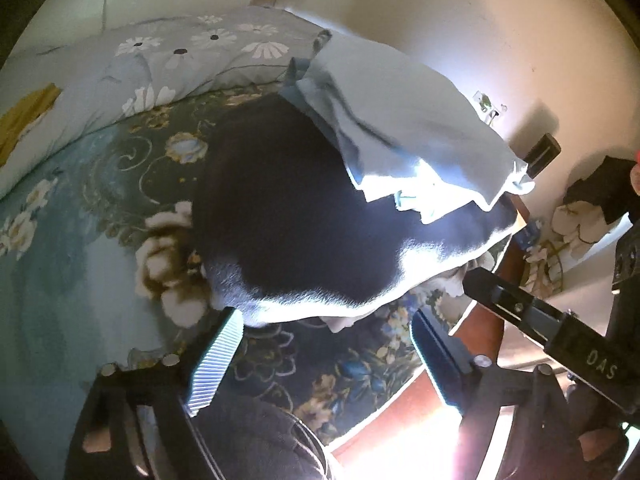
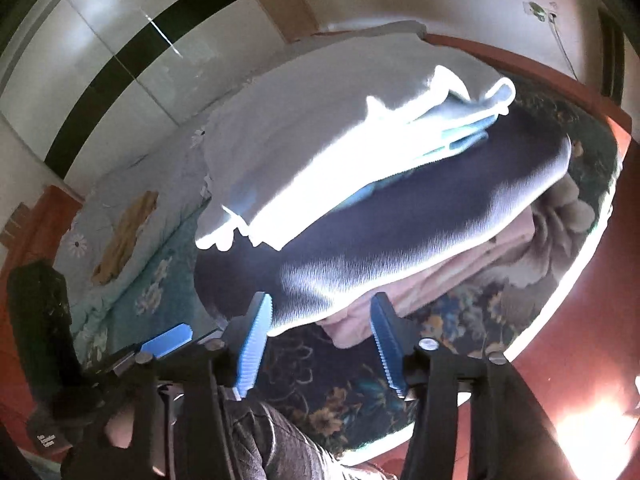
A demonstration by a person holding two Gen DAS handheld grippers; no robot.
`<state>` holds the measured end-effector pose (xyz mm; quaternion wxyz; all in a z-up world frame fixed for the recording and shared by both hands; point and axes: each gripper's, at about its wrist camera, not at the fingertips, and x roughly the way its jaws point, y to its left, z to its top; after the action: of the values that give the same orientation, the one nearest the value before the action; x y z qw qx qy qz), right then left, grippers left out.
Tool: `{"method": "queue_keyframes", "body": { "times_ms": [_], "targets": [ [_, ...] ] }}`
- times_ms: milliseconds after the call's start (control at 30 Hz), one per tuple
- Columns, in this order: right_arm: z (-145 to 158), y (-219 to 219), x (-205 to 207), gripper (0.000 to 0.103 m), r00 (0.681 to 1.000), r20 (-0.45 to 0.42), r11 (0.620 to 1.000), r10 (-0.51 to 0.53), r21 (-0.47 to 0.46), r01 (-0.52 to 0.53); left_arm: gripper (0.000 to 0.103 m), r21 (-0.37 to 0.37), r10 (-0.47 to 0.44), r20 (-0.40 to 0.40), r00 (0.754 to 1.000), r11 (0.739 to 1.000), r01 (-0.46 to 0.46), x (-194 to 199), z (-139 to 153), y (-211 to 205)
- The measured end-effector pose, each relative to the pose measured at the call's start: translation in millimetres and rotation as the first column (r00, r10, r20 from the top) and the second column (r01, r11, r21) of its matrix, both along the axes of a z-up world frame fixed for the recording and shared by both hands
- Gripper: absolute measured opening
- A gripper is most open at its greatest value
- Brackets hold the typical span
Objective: Fold clothes
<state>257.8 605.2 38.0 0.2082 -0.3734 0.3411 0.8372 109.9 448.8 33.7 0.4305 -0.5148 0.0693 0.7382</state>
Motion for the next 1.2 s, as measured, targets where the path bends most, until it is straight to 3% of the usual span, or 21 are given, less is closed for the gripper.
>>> {"method": "queue_keyframes", "body": {
  "times_ms": [100,233,367,533,600,967,1200],
  "targets": [
    [-1,-4,4,0.064,1.0,0.011,1.0,0.002,0.001,-0.002,0.103,0.006,0.001,-0.008,1.0,1.0,-0.001,3,0,-4],
    [1,-8,6,0.064,1.0,0.021,1.0,-0.008,0.011,0.007,0.103,0.02,0.012,-0.003,1.0,1.0,-0.012,6,0,-11],
    [4,-14,9,0.08,0.999,0.008,0.999,-0.035,0.006,0.035,0.103,0.043,0.019,-0.02,1.0,0.999,-0.018,7,6,-17],
    [7,-22,12,0.081,0.999,0.013,0.999,-0.035,0.022,0.034,0.103,0.088,0.028,-0.024,0.999,0.996,-0.026,7,16,-25],
    [10,-24,13,0.089,0.999,0.014,0.999,-0.034,0.037,0.034,0.103,0.101,0.032,-0.028,0.999,0.994,-0.029,7,20,-28],
    [30,-36,18,0.09,0.999,-0.02,0.986,-0.034,0.163,0.036,0.103,0.151,0.078,-0.081,0.994,0.986,-0.065,7,38,-45],
    [34,-48,17,0.09,1.0,-0.027,0.965,0.004,0.262,0.003,0.103,0.091,0.102,-0.202,0.974,0.992,-0.085,15,46,-46]
  ]
}}
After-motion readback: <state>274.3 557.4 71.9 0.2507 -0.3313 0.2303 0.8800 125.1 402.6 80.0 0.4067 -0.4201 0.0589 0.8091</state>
